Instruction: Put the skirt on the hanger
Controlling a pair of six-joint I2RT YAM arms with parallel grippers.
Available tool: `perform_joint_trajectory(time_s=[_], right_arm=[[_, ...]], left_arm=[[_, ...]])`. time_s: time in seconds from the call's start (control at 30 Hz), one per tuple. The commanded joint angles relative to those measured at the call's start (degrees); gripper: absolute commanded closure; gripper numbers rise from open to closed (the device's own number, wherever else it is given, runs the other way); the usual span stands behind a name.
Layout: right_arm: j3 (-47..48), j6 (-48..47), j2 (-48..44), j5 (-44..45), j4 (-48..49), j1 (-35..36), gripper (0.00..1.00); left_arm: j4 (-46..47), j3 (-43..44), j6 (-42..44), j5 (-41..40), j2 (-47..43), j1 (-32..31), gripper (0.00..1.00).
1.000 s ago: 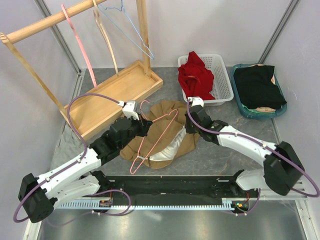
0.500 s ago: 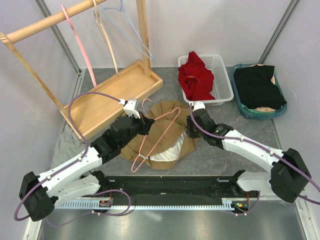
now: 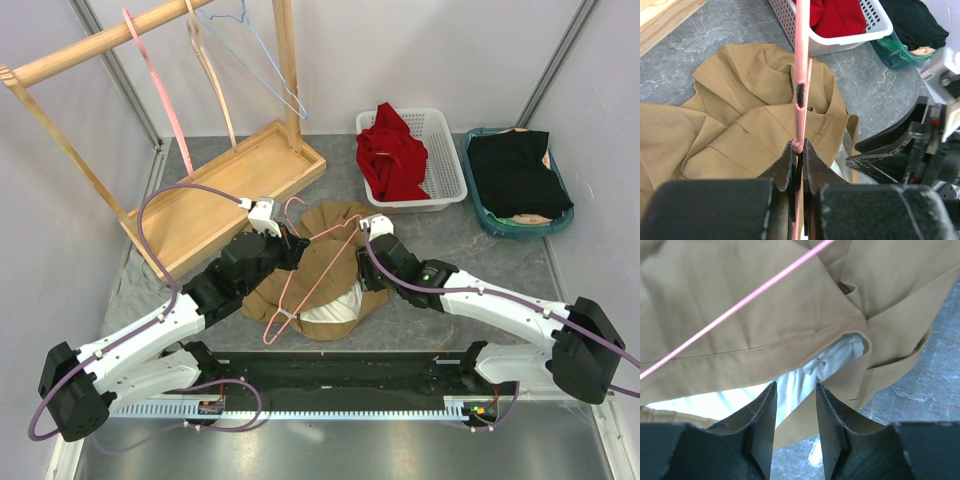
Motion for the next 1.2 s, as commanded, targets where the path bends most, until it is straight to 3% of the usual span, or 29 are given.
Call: perform_joint_trajectory(time_s=[0.0,0.33,0.63,1.17], right_arm=[[0.4,2.3,2.3,5.0,-0.4,1.0,0.57],[0.6,1.1,6.1,8.7,3.1,1.4,0.60],[-0.4,0.6,6.5,11.6,7.4,2.2,0.67],[-1.2,0.9,9.6,10.0,9.8,2.5,0.75]], left_arm=[[3.6,2.3,-0.5,0.3,0.1,-0.3,0.98],[3.5,2.1,-0.7,0.8,-0.4,-0.3,0.98],[3.5,1.9,-0.8,0.7,-0.5,-0.3,0.98],[3.5,0.8,-1.0,0.5,-1.7,-0.3,0.98]])
